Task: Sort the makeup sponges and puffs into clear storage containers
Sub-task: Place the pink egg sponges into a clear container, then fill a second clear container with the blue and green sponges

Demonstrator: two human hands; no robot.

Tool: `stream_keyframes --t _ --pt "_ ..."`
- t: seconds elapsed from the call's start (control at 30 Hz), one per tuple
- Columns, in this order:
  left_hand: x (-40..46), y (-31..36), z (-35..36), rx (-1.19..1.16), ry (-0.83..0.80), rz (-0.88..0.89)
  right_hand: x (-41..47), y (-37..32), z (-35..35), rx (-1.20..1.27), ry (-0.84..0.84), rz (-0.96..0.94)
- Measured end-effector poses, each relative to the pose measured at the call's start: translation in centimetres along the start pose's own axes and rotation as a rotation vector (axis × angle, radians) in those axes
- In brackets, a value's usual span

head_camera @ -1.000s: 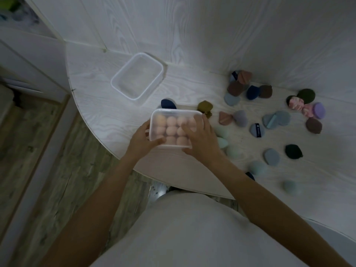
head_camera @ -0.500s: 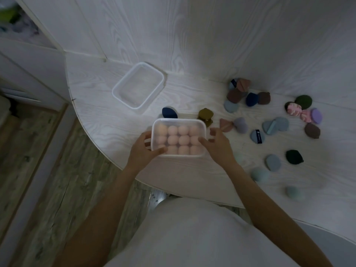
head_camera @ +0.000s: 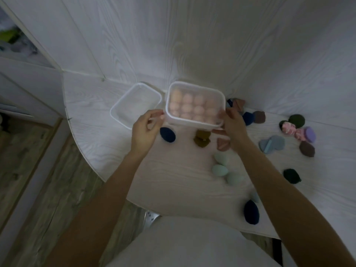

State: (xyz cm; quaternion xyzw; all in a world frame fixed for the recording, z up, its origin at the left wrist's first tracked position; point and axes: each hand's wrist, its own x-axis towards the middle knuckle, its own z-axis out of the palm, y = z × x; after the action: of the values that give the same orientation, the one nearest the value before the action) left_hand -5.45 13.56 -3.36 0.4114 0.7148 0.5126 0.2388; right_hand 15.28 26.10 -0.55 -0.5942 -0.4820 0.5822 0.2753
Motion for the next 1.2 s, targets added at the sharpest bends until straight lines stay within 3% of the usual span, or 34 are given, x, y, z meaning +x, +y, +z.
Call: stream_keyframes --t 0.1,0.27,0.37,0.5,0.67,0.83,1.03,1.2 --pt "2.7 -3.7 -0.9 0.497 0.049 0.173 3.0 -0.8 1.0 -0.092 0.037 -0.028" --pt "4.7 -7.0 -2.0 0.877 -0.111 0.055 6.7 -0.2 3.0 -0.17 -0.007 0.114" --pt "4.1 -7.9 -2.9 0.903 -0.078 0.109 6.7 0.3 4.1 -0.348 -0.01 0.054" --pt "2.5 -7.6 -3.7 0.834 -0.023 0.084 2.0 1.1 5.5 -0.623 0.079 -0.536" --pt "-2.4 -6.0 -5.5 0.727 0.073 0.08 -3.5 3.2 8.4 -0.825 -0.238 -0.894" --pt "-10.0 -5.7 -6.4 0.796 0.022 0.087 -5.5 6.2 10.9 -1.163 -0.49 -1.356" --pt "-14.1 -5.7 -6.7 0.839 -0.092 0.165 -6.3 7.0 11.9 -1.359 -0.491 -1.459" --pt "-13.6 -5.1 -4.5 0.865 -0.131 -0.036 -7.1 8.0 10.7 -1.424 -0.465 -1.556"
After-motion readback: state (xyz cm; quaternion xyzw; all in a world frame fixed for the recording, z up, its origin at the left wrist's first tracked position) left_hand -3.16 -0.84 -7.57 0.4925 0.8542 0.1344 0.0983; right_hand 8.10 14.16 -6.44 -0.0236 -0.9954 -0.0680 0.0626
